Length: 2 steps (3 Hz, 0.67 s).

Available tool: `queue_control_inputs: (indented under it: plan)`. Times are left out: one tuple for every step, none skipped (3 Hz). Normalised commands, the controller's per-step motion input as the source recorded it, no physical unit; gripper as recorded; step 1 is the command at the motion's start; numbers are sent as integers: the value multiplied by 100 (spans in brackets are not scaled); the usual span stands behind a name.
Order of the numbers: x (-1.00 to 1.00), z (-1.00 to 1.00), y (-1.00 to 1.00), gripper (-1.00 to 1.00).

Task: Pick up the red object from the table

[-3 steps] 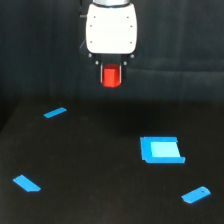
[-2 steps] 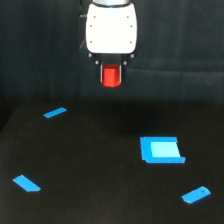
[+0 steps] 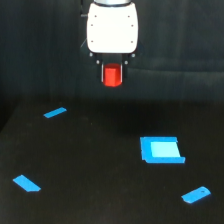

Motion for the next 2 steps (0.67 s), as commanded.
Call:
queue_control_inputs:
  plan:
    - [1,-4,10,-90]
    - [12,-1,-11,-92]
